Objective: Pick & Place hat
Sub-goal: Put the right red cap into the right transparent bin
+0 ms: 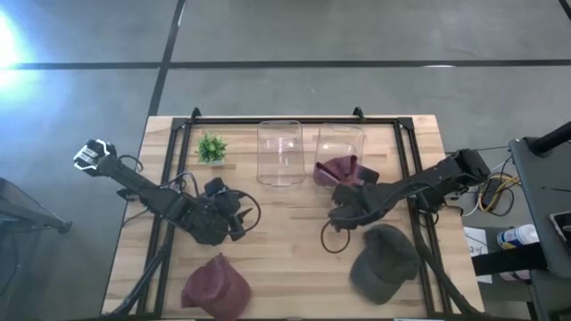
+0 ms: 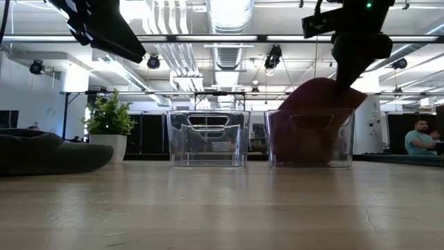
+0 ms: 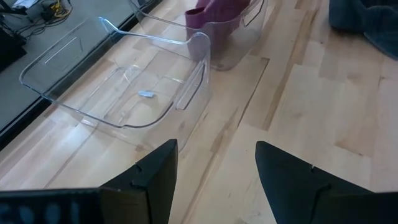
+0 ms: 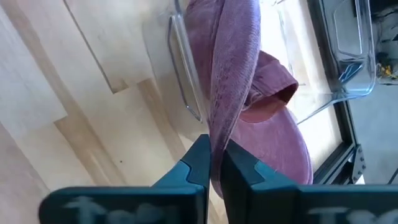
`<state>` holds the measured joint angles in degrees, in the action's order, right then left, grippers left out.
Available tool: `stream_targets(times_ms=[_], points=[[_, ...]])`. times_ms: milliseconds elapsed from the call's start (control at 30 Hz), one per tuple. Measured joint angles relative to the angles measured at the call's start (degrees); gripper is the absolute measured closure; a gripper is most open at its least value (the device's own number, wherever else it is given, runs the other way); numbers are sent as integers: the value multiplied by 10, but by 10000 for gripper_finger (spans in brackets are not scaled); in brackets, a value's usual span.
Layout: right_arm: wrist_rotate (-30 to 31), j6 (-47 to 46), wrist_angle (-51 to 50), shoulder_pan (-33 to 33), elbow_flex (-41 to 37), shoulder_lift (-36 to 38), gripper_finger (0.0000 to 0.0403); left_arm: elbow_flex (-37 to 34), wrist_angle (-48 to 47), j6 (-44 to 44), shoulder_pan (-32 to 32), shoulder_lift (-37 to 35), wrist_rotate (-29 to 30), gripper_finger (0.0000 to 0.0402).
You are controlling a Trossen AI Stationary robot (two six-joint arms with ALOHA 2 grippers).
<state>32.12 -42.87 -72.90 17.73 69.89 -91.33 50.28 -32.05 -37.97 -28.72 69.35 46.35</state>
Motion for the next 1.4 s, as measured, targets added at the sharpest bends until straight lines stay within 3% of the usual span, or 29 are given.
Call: stream_targets(times_ms=[167, 333, 533, 833, 1233, 1400], points=[[-17, -14, -40, -6, 34, -1, 388, 0, 0, 0, 1, 0, 0, 191], [-49, -42, -131, -32, 126, -25, 388, 0, 0, 1, 2, 0, 0, 191], [-189, -32, -170, -95, 212, -89, 389, 0, 5, 7, 2, 0, 2, 191], [-199, 11, -170, -115, 307, -185, 383, 0, 5, 7, 2, 0, 2, 191], [-208, -30, -151, -91, 361, -212, 273, 0, 3, 24, 2, 0, 2, 191], [-180, -73, -152, -94, 397, -210, 233, 0, 3, 24, 2, 0, 0, 191]])
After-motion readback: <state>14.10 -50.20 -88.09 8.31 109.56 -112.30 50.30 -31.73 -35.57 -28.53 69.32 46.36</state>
